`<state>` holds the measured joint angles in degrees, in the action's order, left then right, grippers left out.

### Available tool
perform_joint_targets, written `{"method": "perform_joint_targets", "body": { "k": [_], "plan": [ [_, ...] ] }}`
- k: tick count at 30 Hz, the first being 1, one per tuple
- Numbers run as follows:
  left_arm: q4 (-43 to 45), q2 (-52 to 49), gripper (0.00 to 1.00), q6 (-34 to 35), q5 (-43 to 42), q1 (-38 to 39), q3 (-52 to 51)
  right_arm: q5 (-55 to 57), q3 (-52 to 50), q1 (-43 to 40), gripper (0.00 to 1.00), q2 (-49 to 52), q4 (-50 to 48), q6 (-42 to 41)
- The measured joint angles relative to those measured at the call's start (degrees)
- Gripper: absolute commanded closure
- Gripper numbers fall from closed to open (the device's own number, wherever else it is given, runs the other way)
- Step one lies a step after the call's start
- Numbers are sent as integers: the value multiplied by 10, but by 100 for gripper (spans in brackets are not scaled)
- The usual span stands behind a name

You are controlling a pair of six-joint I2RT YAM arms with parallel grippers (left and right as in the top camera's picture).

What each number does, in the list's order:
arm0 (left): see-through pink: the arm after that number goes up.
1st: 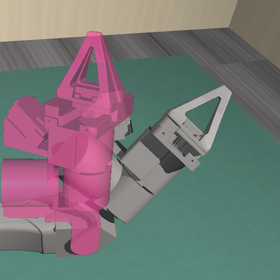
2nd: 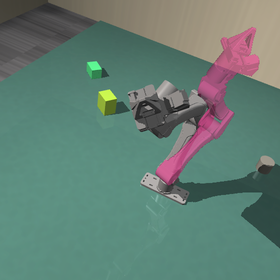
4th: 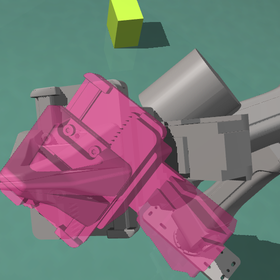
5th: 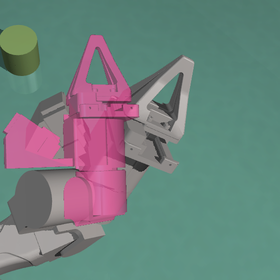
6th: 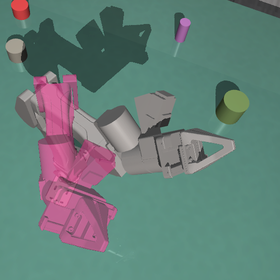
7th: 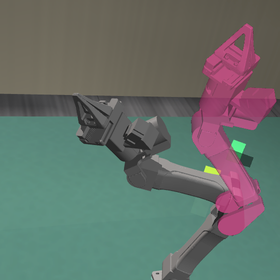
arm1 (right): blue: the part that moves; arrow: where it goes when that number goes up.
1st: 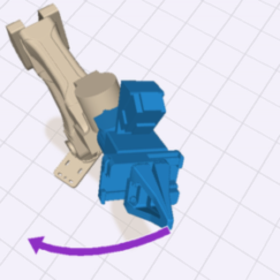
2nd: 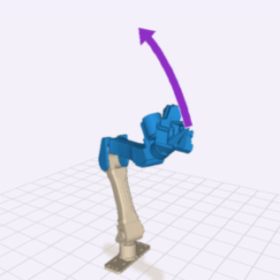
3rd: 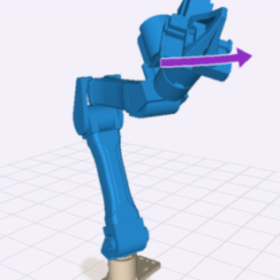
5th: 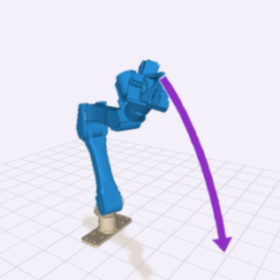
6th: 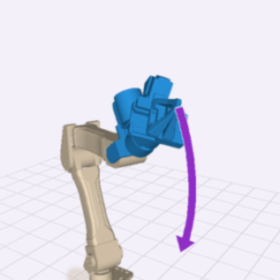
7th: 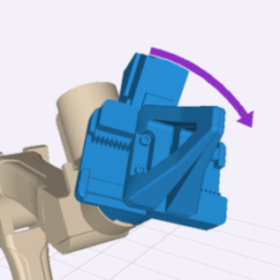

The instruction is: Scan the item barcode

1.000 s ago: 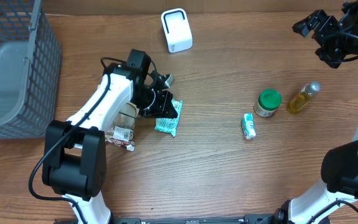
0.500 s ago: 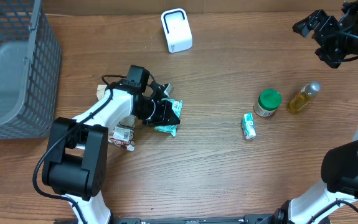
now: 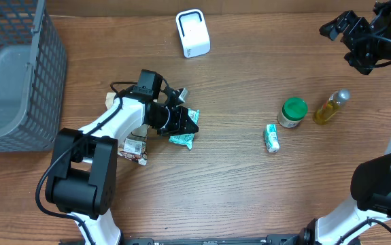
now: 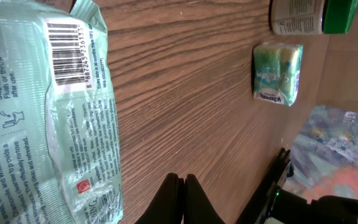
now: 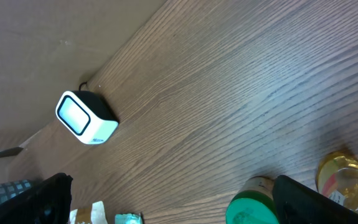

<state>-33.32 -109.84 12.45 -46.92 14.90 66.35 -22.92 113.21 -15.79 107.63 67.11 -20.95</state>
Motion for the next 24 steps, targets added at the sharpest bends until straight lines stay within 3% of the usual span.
{"method": "perform_joint_targets", "body": {
  "k": [24],
  "plan": [
    [8,-94,96,25,-14,0,0,0,0,0,0,0,0,0]
  ]
}}
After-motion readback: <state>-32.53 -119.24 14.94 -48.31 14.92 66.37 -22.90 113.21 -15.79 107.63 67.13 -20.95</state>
